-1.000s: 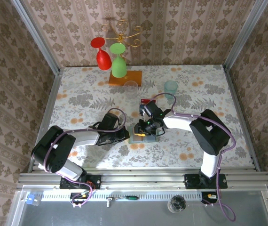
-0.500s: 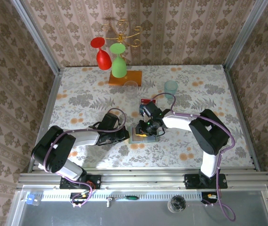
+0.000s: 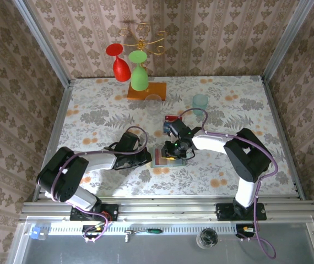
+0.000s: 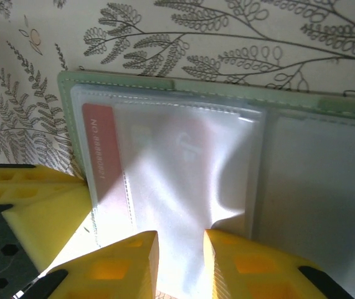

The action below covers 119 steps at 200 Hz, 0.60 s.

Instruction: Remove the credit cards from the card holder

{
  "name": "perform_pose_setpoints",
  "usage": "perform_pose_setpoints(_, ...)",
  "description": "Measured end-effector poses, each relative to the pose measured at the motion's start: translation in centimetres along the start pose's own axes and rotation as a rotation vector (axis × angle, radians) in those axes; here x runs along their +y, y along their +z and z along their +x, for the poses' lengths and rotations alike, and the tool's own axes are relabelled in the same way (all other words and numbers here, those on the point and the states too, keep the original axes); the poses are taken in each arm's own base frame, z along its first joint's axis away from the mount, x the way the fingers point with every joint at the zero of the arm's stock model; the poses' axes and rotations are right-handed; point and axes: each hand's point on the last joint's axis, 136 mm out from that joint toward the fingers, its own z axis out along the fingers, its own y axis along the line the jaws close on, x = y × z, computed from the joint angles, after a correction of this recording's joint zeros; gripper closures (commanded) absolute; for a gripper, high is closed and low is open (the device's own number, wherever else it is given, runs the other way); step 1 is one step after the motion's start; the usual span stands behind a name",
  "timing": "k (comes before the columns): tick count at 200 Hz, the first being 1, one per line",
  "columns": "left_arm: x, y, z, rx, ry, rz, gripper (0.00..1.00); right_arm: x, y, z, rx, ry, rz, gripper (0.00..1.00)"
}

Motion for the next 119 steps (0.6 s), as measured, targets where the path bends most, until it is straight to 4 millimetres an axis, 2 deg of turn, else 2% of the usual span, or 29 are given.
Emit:
perform_pose_setpoints(23,-0.2,-0.5,0.0,0.0,-0.002,-0.006,0.92,-0.2,0.0,0.0,-0.002,0.005,-0.019,0.74)
perform_pose_setpoints(72,-2.9,-1.8,-1.6,-0.048,0.028,0.04,0.86,-0.4,-0.2,0.0,-0.005,0.024,-0.086,0.74)
perform_pose_setpoints(119,-4.7,-2.0,-2.3,-0.059,0.051,0.07,0.8,-0.4,-0.3,-0.1,-0.003,0.045,-0.148,0.74)
